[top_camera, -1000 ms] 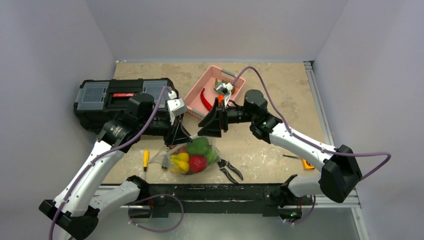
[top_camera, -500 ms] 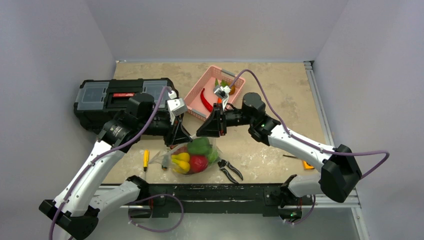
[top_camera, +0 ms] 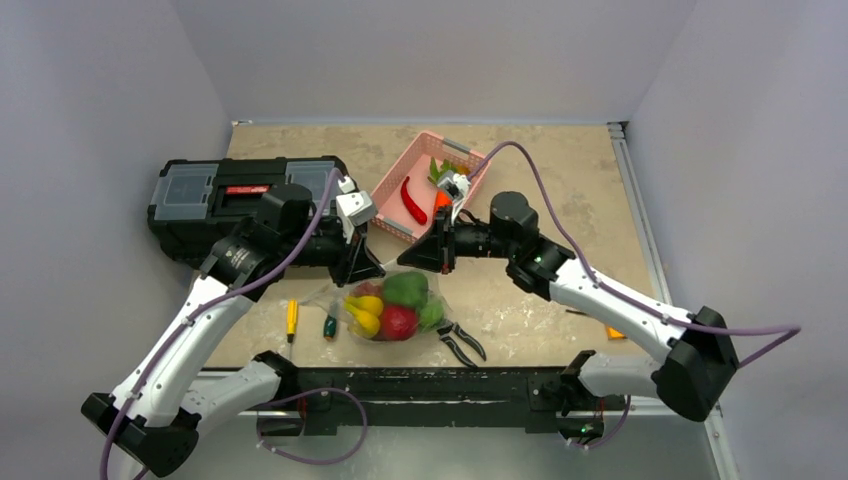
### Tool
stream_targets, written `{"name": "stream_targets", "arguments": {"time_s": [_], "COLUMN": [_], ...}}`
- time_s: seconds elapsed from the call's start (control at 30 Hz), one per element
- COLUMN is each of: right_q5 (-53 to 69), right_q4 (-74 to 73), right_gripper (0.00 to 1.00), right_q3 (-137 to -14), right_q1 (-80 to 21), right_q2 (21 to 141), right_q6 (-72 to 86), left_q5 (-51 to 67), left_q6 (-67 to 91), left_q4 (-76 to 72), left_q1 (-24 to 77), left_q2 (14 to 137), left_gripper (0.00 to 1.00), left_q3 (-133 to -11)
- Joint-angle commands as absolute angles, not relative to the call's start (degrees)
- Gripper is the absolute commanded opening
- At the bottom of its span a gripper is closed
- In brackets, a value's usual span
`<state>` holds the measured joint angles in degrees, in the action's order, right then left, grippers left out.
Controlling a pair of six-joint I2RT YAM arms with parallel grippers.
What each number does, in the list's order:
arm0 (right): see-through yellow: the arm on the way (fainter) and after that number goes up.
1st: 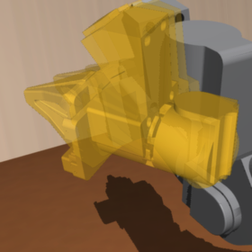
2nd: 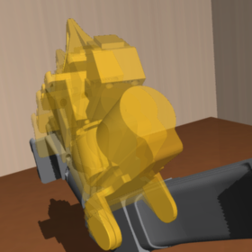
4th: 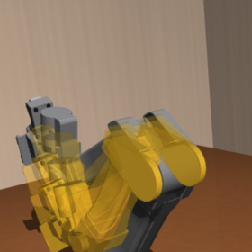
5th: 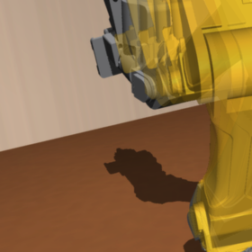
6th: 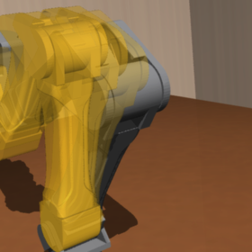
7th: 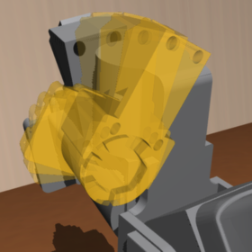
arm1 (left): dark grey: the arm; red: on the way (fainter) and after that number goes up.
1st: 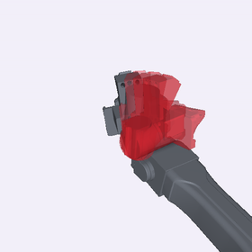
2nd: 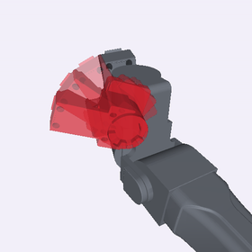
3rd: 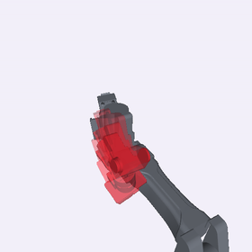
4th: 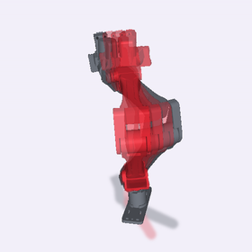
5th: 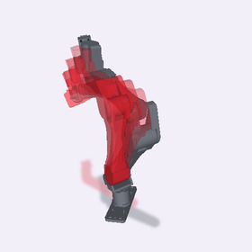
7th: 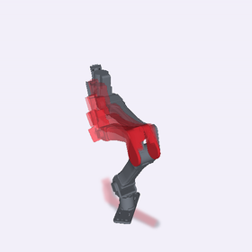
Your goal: Place the food in the zip-top bag and seal the zipper
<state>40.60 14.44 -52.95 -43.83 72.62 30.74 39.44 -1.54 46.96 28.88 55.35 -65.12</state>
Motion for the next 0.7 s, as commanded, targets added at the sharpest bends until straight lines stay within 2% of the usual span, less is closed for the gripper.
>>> {"name": "stream_targets", "arguments": {"time_s": [0.0, 0.67], "right_q5": [22.7, -12.4], "right_q4": [10.5, 1.3], "right_gripper": [0.00, 0.00], "right_q3": [-51.3, -45.3], "right_q1": [-43.1, -43.0], "right_q2": [65.1, 49.3], "right_q6": [25.9, 18.2], "left_q5": [38.7, 36.1], "left_q6": [-0.5, -0.7], "left_q4": [46.7, 48.3], "left_q1": [28.6, 28.5], "left_q2": [53.6, 52.2], "left_gripper": [0.00, 0.00], "left_q3": [-66.4, -65.6]}}
